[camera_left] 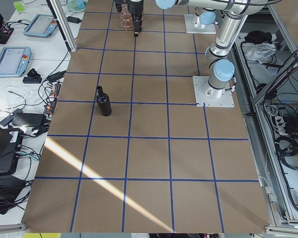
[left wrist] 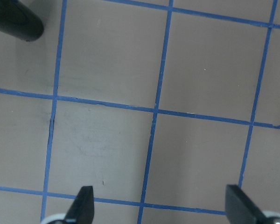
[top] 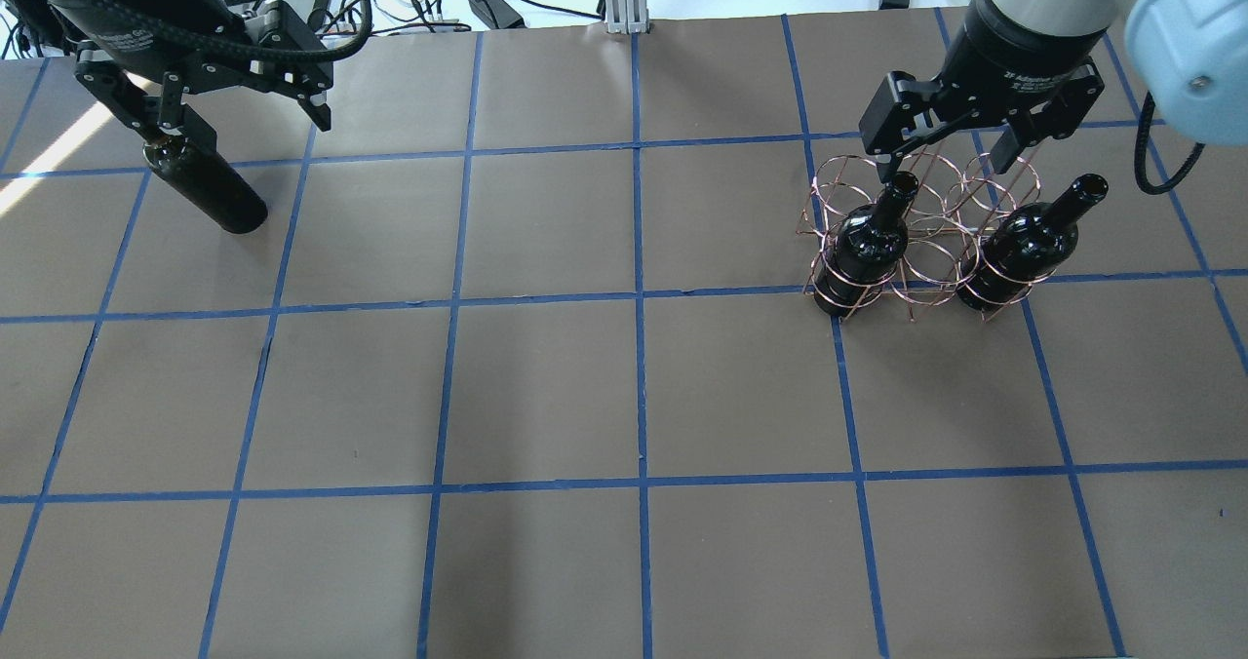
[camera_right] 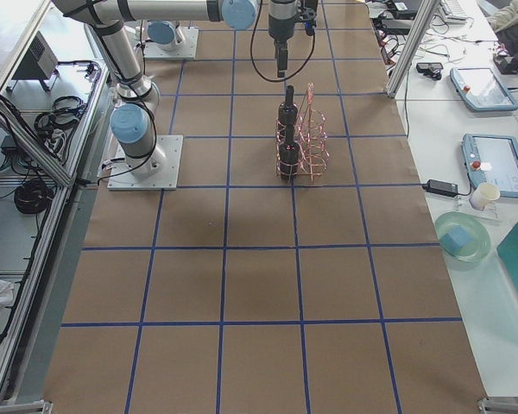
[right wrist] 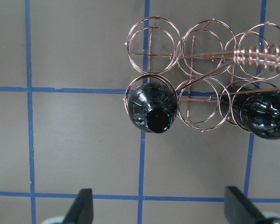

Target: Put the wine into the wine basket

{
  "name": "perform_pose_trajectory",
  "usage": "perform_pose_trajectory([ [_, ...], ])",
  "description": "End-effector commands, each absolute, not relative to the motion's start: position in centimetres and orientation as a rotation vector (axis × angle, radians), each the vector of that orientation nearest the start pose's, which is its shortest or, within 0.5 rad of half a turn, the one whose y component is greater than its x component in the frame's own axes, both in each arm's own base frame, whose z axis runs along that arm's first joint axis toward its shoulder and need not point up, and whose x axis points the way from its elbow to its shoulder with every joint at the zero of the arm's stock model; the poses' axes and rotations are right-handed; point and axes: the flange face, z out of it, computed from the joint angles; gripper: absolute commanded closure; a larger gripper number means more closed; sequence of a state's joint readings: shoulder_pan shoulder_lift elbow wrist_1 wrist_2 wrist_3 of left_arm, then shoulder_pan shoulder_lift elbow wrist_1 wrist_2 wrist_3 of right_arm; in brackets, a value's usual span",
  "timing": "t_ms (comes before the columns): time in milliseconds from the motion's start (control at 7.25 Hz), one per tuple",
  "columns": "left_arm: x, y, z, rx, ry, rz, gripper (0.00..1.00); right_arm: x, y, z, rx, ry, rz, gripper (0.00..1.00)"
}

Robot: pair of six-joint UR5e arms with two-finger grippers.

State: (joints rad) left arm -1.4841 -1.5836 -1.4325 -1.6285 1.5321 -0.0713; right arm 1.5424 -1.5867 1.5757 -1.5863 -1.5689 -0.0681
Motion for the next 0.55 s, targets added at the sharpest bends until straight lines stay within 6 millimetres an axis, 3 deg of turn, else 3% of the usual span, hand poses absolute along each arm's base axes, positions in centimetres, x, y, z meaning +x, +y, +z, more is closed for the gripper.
perform_pose_trajectory([
  [0,-6.1,-53.3,54.3,-0.229,3.157,-0.205,0.00,11.9,-49.2,49.5,-0.058,3.139,-0.044,0.00],
  [138,-2.2,-53.8,54.0,-0.221,3.148,-0.206,0.00,11.9,-49.3,49.4,-0.058,3.139,-0.041,0.00],
  [276,4.6,-53.4,53.4,-0.315,3.139,-0.154,0.00,11.6,-49.5,49.3,-0.053,3.139,-0.044,0.00],
  [414,10.1,-53.2,51.6,-0.245,3.156,-0.073,0.00,11.7,-49.4,49.4,-0.053,3.139,-0.044,0.00],
])
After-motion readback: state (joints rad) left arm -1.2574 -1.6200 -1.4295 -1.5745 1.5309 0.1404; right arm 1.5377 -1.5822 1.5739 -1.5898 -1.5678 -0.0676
